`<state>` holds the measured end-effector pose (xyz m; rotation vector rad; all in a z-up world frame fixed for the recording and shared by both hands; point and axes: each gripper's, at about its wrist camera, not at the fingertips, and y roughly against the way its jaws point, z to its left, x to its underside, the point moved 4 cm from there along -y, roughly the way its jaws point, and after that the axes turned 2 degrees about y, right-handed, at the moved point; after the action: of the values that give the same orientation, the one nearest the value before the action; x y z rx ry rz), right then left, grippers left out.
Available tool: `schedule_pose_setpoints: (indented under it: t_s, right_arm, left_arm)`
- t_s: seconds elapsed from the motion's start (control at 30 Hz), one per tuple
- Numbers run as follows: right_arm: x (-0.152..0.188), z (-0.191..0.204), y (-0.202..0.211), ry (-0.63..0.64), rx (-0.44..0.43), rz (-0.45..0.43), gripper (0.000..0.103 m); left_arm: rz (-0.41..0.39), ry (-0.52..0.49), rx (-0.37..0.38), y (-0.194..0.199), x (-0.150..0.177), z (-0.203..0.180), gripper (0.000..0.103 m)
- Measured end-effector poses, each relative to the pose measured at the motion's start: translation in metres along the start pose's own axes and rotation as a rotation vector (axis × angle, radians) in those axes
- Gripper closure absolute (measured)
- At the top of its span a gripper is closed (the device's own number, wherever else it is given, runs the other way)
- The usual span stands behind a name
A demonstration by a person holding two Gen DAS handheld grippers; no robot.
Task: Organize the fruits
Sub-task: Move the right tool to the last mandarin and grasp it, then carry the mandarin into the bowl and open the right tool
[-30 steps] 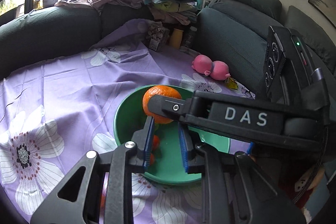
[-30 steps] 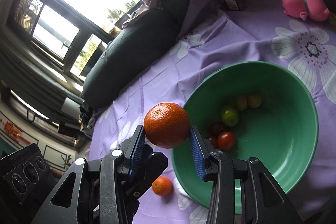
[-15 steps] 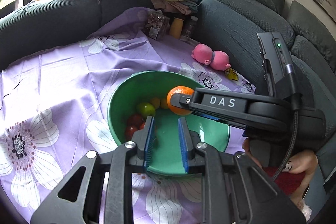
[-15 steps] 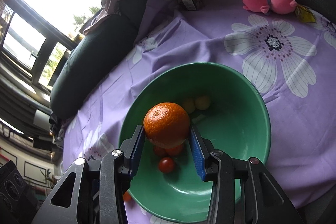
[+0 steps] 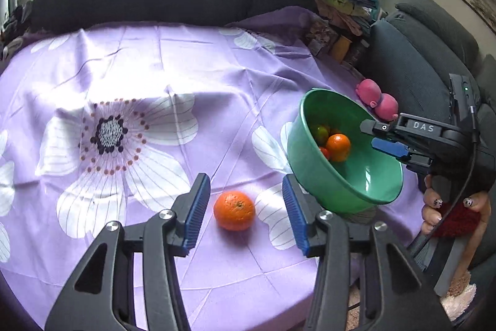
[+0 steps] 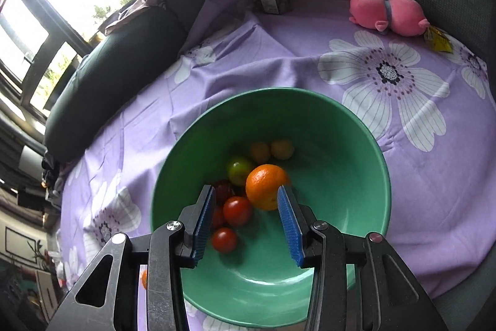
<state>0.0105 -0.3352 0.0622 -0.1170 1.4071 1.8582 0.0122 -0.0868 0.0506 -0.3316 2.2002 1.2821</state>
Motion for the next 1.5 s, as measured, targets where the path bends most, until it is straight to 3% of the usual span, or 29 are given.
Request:
schedule_pose_setpoints:
  t_s: [0.13,0.33,0.5,0.8,0.97,1.17,1.5]
  right_arm:
    - [0.006,0.036,0.000,0.082,-0.156,0.024,0.059]
    - [0.022,0.083,-0.009,0.174,-0.284,0.096,0.059]
    - [0.035,0.106,-0.025,0.237,-0.304,0.171,0.059]
    - [0.050,0.117,-0.047,0.281,-0.300,0.260,0.060]
    - [0.043,0.111,-0.035,0.262,-0.329,0.223,0.060]
    - [0.028,0.093,-0.010,0.206,-0.382,0.141,0.060]
    - [0.003,0.030,0.019,0.039,-0.390,0.009,0.060]
  left_arm:
    - [0.115,0.019,-0.002,-0.023,0.019,0.012,0.054]
    - [0.169,0.024,-0.026,-0.046,0.030,0.015,0.054]
    - [0.158,0.038,0.004,-0.056,0.031,0.011,0.056]
    - [0.118,0.077,-0.047,-0.058,0.031,0.018,0.063]
    - [0.006,0.047,-0.014,-0.029,0.013,0.005,0.063]
    - [-0.096,-0.047,0.053,-0.012,-0.017,-0.042,0.063]
    - [-0.073,-0.190,0.175,-0.037,-0.030,-0.117,0.062]
